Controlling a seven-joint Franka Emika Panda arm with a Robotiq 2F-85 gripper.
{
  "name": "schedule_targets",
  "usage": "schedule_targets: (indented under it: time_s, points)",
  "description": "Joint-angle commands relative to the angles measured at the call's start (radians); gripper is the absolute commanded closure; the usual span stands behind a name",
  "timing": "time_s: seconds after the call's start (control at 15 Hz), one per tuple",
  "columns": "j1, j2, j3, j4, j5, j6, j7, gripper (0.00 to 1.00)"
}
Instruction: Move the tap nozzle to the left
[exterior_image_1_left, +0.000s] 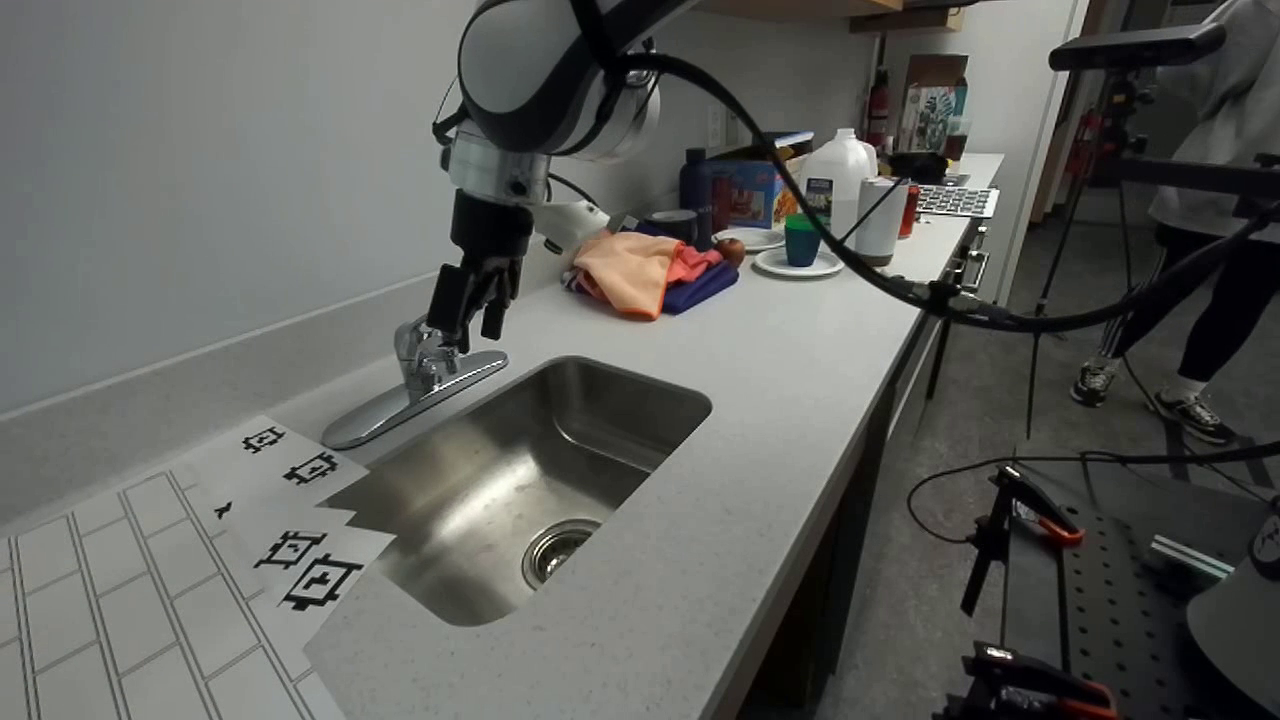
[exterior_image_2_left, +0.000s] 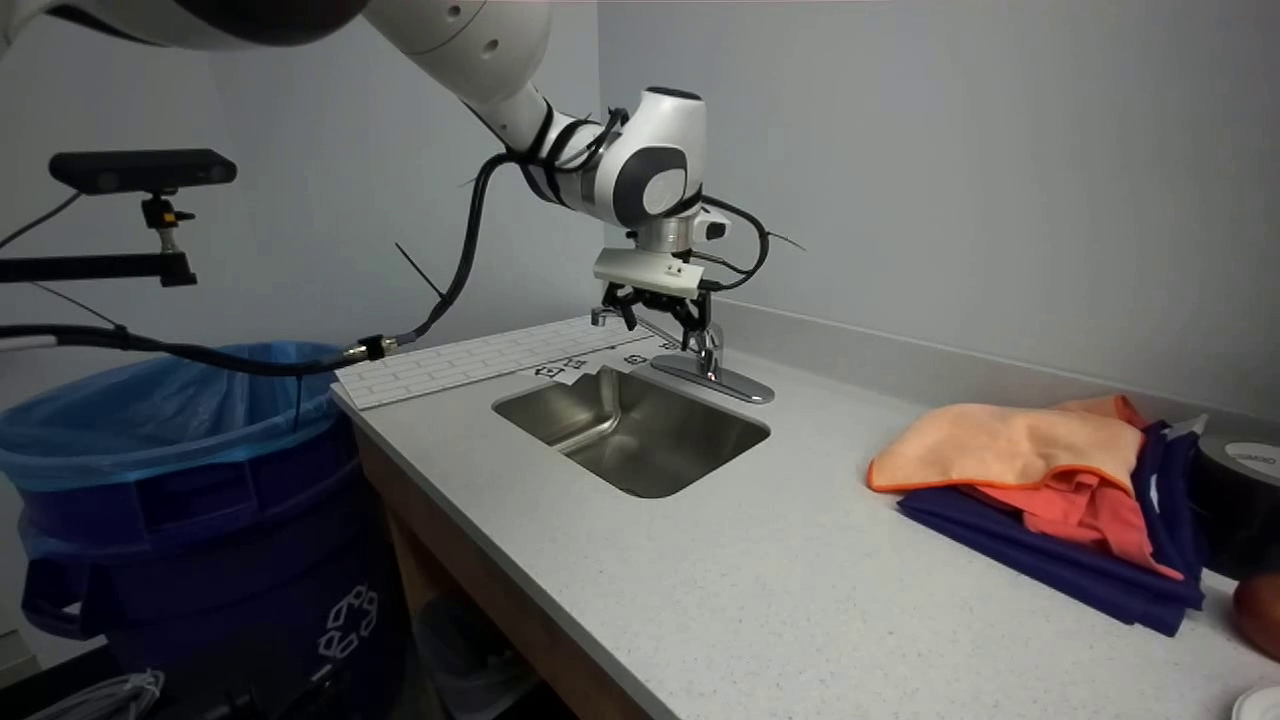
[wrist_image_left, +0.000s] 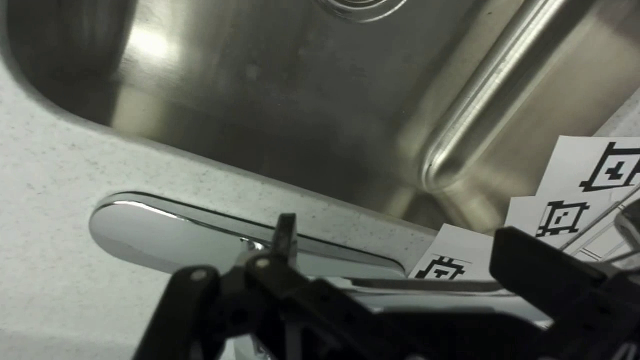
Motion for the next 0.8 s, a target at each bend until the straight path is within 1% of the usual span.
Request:
schedule_targets:
  time_s: [0.0, 0.73]
  points:
    - [0.007, 0.058, 0.042, 0.081, 0.055, -0.018, 0.004, 0.00]
    - [0.014, 0.140, 0.089, 0.190, 0.122, 0.035, 0.004, 0.00]
